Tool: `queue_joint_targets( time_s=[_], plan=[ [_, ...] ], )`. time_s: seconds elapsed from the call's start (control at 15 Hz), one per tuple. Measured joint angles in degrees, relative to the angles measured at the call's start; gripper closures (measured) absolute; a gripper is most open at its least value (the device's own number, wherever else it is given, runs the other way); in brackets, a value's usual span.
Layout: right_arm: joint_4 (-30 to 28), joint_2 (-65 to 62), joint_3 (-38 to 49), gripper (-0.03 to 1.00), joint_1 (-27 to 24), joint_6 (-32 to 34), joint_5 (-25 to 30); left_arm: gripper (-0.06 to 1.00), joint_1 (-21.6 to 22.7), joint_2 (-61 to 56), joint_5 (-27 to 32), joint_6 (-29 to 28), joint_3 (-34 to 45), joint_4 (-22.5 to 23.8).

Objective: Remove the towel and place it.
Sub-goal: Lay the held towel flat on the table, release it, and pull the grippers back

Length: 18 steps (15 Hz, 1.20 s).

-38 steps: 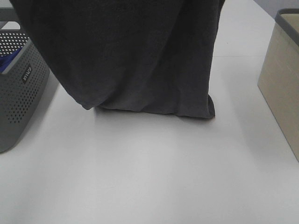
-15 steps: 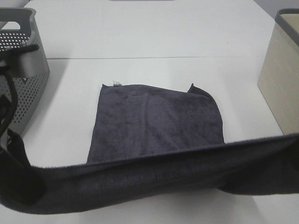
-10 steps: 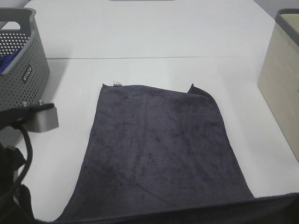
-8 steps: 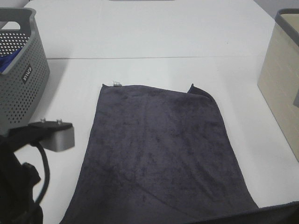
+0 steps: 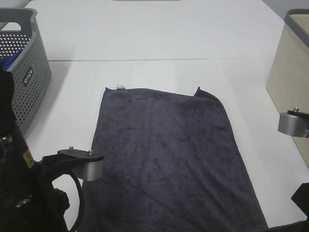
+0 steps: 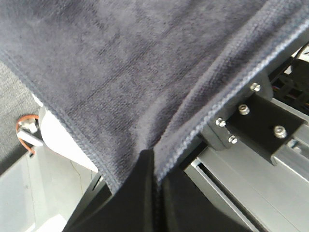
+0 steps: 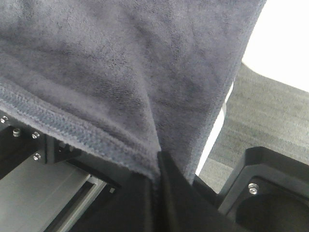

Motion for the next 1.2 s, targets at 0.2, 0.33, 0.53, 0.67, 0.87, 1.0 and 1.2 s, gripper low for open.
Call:
queue_joint_targets(
  time_s=[0.2,0.33,0.53,0.67,0.87,1.0,1.2],
  plan=[
    [1.20,3.21,0.00,0.96,0.00,-2.23,0.00,0.94,0.00,3.21,-0.06,0.00,0.00,-0.11],
    [2.81,4.87,0.00,0.95,0.00,-4.18,-0.06,0.94,0.00,3.72,0.46,0.00,0.00,0.40],
    [3.50,5.44,0.00,0.93,-0.17,-5.50,-0.06,0.94,0.00,3.72,1.38,0.00,0.11,-0.23],
    [3.21,5.44,0.17,0.89,-0.29,-5.50,-0.06,0.94,-0.80,3.72,1.15,-0.11,0.17,-0.74],
    [2.58,5.44,1.15,0.74,-0.52,-5.50,-0.06,0.80,-4.58,3.72,-1.95,-0.29,0.34,-1.66],
    [3.21,5.44,1.15,0.52,-0.52,-5.56,-0.06,0.48,-4.93,3.72,-3.78,-3.67,0.52,-2.52],
    [3.21,5.44,1.15,0.34,-0.52,-5.61,-0.06,0.18,-4.93,3.72,-3.27,-6.30,0.52,-2.69]
  ],
)
